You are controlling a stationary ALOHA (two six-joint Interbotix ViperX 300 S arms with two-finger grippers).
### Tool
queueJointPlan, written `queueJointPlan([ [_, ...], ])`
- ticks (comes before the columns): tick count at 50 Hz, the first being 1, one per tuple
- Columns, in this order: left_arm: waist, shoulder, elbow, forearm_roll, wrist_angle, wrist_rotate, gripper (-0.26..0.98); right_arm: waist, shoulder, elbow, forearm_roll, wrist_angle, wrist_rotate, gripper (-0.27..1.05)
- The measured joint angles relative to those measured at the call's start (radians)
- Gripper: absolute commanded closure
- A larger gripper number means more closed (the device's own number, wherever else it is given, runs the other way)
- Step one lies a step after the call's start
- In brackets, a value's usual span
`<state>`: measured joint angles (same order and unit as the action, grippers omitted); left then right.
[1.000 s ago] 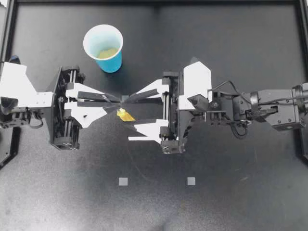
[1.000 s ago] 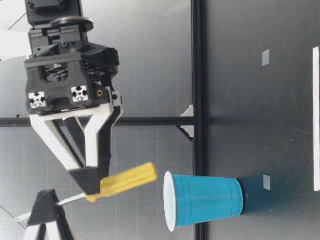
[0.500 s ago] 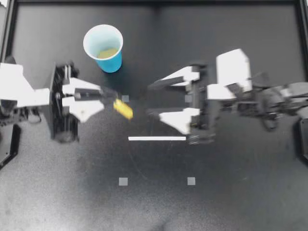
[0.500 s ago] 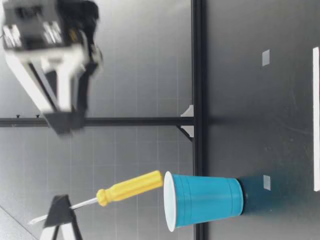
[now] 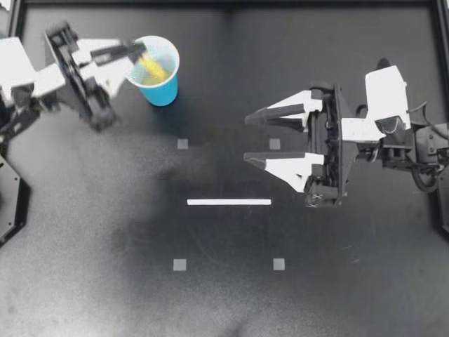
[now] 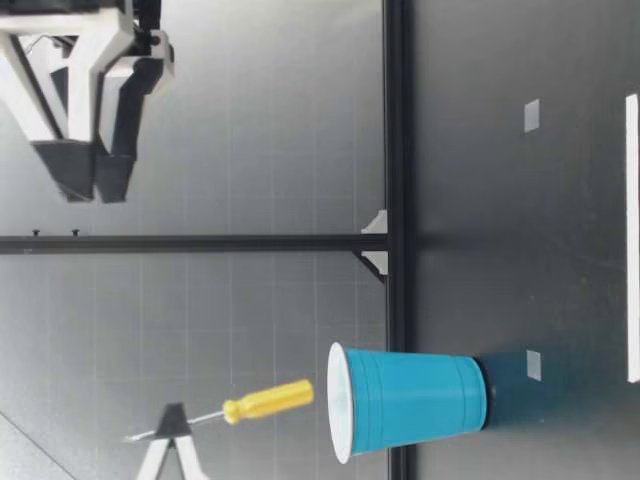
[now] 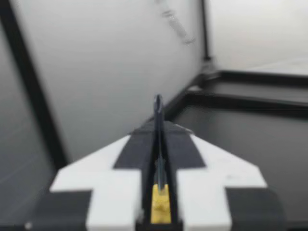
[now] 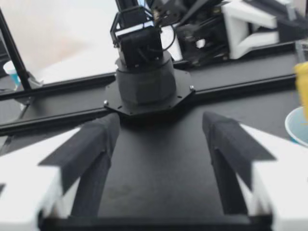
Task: Pick up the screwdriver with the right arm, hand it over to the left arm then place it into the cup.
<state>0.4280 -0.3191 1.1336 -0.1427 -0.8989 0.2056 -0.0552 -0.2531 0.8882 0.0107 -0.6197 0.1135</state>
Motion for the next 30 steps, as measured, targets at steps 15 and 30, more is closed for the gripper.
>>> queueJointPlan([
  [15, 0.063, 0.107, -0.029, -0.017, -0.002, -0.017, 0.59, 0.000, 0.005, 0.000, 0.000, 0.000, 0.003, 0.08],
  [30, 0.064, 0.132, -0.055, -0.023, 0.008, -0.023, 0.13, 0.000, 0.005, 0.000, 0.000, -0.002, 0.005, 0.08],
])
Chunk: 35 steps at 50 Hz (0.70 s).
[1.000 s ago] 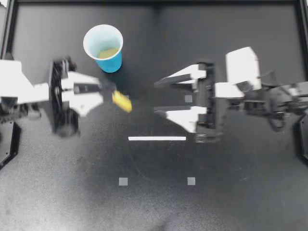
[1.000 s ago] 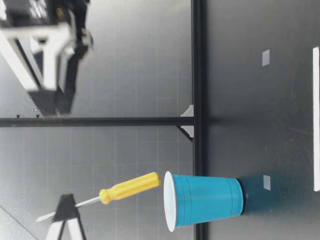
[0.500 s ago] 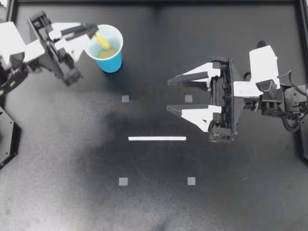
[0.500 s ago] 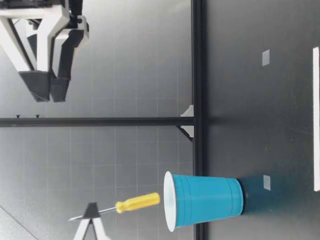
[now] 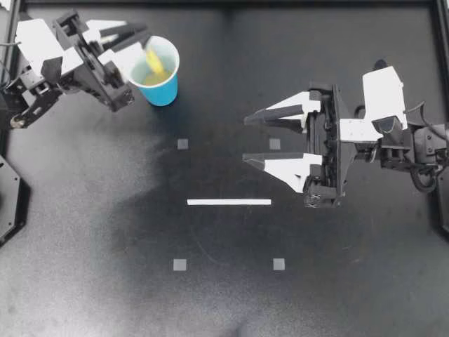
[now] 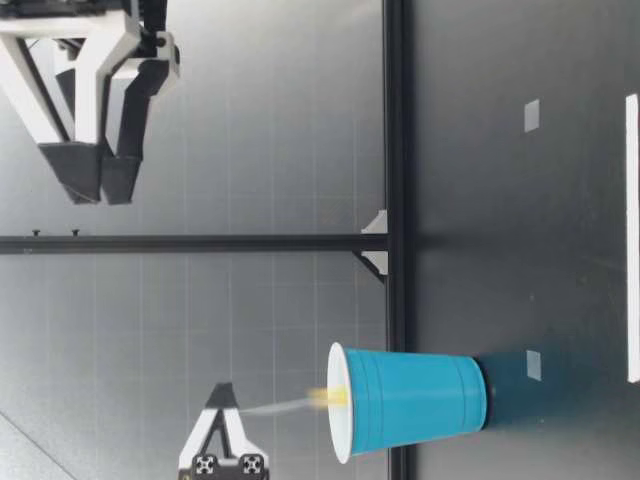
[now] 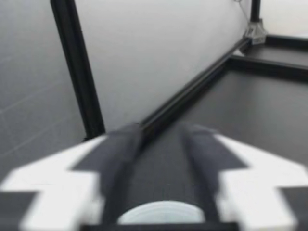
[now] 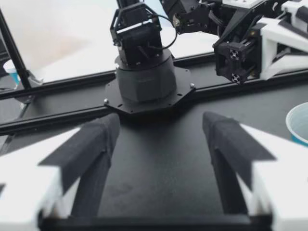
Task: Pick up the screwdriver with the right arm, hand it over to the left arm then place it into the cup.
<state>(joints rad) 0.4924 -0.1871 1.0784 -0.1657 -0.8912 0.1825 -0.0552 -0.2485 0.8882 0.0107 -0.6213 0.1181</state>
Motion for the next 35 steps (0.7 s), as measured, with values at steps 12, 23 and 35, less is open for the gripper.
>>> queueJointPlan([
  [12, -0.011, -0.023, -0.003, 0.023, 0.021, -0.048, 0.12, 0.000, 0.000, 0.000, 0.000, 0.000, 0.000, 0.08],
  [23, -0.158, -0.101, 0.000, 0.109, 0.063, -0.124, 0.12, 0.000, 0.009, 0.000, 0.000, 0.000, -0.002, 0.08],
  [35, -0.319, -0.149, 0.000, 0.130, 0.107, -0.135, 0.12, 0.000, 0.018, 0.000, 0.000, -0.003, -0.005, 0.08],
])
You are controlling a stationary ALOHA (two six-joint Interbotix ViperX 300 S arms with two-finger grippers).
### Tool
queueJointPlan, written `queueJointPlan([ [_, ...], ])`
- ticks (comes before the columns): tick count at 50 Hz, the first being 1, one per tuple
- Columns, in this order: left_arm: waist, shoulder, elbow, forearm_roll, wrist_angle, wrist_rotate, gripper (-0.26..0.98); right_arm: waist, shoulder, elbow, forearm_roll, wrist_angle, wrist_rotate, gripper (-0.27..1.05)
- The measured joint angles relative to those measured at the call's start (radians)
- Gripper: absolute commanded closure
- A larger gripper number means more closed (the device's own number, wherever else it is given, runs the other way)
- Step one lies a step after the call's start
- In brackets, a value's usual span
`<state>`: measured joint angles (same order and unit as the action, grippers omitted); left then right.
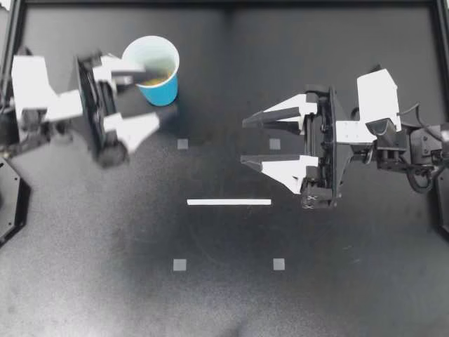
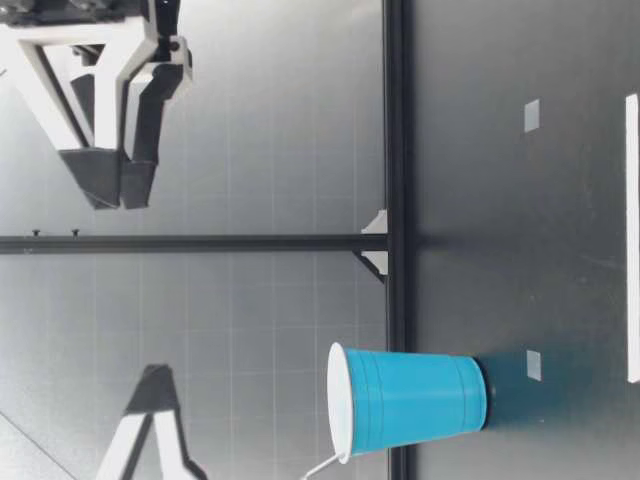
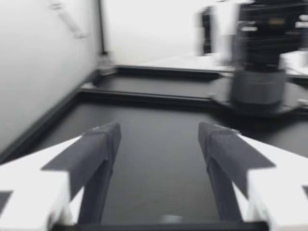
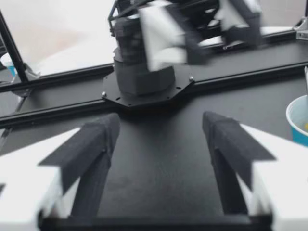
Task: Pick up the screwdriver with the right arm, hand it over to the left arm then place it into the cup.
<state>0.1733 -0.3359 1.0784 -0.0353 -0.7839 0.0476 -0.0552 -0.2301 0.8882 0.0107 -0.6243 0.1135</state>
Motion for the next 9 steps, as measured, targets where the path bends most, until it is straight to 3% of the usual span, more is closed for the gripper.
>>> queueJointPlan([
  [9, -0.097, -0.003, -0.009, 0.003, 0.020, -0.020, 0.13, 0.000, 0.000, 0.003, 0.000, -0.002, -0.002, 0.08],
])
